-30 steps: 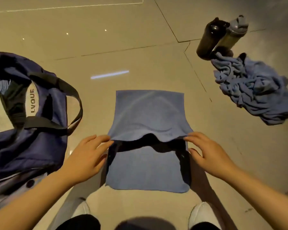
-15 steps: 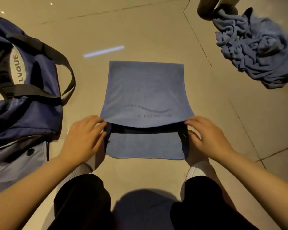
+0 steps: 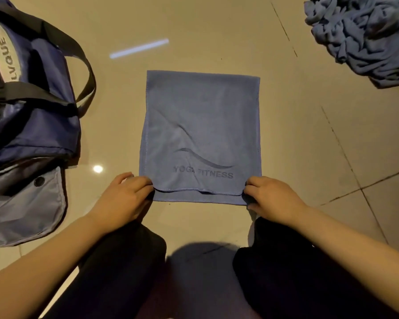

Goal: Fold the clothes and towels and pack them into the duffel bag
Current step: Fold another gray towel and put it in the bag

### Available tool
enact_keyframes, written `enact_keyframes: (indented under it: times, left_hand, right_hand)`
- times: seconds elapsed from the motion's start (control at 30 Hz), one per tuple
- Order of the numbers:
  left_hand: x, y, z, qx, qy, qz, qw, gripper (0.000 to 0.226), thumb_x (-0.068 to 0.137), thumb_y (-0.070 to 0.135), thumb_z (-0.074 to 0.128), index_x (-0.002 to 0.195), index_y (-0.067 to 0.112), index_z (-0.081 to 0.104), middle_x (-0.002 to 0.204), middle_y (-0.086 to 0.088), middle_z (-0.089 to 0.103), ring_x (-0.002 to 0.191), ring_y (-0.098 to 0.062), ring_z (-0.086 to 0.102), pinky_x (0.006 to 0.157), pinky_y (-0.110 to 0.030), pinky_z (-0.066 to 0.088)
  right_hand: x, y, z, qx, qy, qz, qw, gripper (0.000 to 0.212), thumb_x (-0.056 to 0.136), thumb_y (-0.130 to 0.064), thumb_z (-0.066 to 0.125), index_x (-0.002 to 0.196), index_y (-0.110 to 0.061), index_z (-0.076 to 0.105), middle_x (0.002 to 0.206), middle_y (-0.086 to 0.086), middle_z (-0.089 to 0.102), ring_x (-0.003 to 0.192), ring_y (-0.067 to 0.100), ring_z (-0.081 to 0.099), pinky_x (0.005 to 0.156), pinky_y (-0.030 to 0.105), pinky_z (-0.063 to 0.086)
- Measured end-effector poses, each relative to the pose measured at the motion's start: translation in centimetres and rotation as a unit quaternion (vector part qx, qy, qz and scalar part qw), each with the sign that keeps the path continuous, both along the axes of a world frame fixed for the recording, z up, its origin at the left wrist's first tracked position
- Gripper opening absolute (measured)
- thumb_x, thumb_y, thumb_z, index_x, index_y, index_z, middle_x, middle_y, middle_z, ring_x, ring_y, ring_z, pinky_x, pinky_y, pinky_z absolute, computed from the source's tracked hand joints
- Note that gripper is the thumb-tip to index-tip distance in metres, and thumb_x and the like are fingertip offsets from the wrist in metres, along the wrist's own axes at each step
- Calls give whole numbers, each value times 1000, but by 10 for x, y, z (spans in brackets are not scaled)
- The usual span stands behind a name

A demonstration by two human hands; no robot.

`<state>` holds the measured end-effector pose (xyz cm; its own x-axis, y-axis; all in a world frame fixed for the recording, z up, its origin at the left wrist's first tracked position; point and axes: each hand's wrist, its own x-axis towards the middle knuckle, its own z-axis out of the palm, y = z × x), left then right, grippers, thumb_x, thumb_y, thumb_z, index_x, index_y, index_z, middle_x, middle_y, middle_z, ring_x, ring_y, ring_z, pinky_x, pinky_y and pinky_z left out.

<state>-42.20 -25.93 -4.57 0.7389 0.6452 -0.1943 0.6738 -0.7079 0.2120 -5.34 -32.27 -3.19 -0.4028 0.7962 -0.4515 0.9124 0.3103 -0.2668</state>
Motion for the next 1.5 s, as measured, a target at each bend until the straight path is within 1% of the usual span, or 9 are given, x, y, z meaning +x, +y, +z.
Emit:
enact_keyframes:
  times: [0.13,0.27,0.4,0.6,0.73,1.03,1.17,1.27,1.5]
  left_hand:
    - [-4,1,-4,-14,-7,39,999,30,76,32,68,99,14,69,105,-3,67,88,-23,67,83,-36,41]
    - [-6,4,1,-28,-1,78,997,48,76,52,47,99,15,69,102,1,67,89,-16,60,76,-35,41]
    - [0,16,9,-80,-83,152,982,36,85,45,58,91,14,74,88,-1,70,69,-20,63,64,-26,44]
    - [1,39,31,-234,-222,311,894,18,78,31,70,88,19,76,85,9,71,82,-6,64,74,-15,49]
    - [6,44,44,-290,-314,392,815,8,74,9,76,78,15,72,80,4,71,68,-6,66,64,-10,52]
    - [7,58,39,-266,-269,408,831,26,73,13,79,88,28,65,80,-7,68,73,-21,65,71,-28,57]
    - [12,61,43,-253,-216,374,866,21,78,15,75,80,33,65,68,19,67,71,4,63,62,-5,46]
    - [13,62,43,-232,-192,376,876,16,79,19,75,75,32,65,76,16,67,75,-2,61,63,-11,41]
    - [11,66,50,-249,-204,407,855,11,80,24,71,85,17,65,84,-5,68,75,-19,64,60,-23,52]
  right_hand:
    - [-4,11,-7,24,-8,25,999,26,55,-7,84,77,-11,70,75,7,61,58,28,59,41,29,41]
    - [-2,21,-1,21,10,-125,992,16,88,-13,56,101,-11,65,99,10,63,89,33,60,64,35,42]
    - [6,33,6,-5,36,-190,981,22,92,-15,48,107,-14,64,107,7,62,95,28,57,69,32,39]
    - [16,46,21,4,101,-229,968,16,91,-15,63,101,-12,75,95,5,67,89,24,60,75,33,43]
    - [19,49,35,10,137,-314,939,11,84,-15,72,94,-16,77,87,-4,67,84,16,60,77,28,46]
    - [20,55,40,2,114,-322,940,20,88,-19,68,108,-21,69,82,-5,66,73,14,59,70,28,43]
    - [19,57,43,-8,104,-319,942,3,90,-17,65,90,-19,68,87,0,69,60,6,55,58,24,41]
    - [17,60,48,-48,146,-376,914,10,91,-13,63,82,-18,62,83,3,67,50,17,62,51,28,51]
    - [20,66,60,-66,215,-447,866,17,84,1,68,79,-16,67,74,14,70,66,29,68,70,45,59]
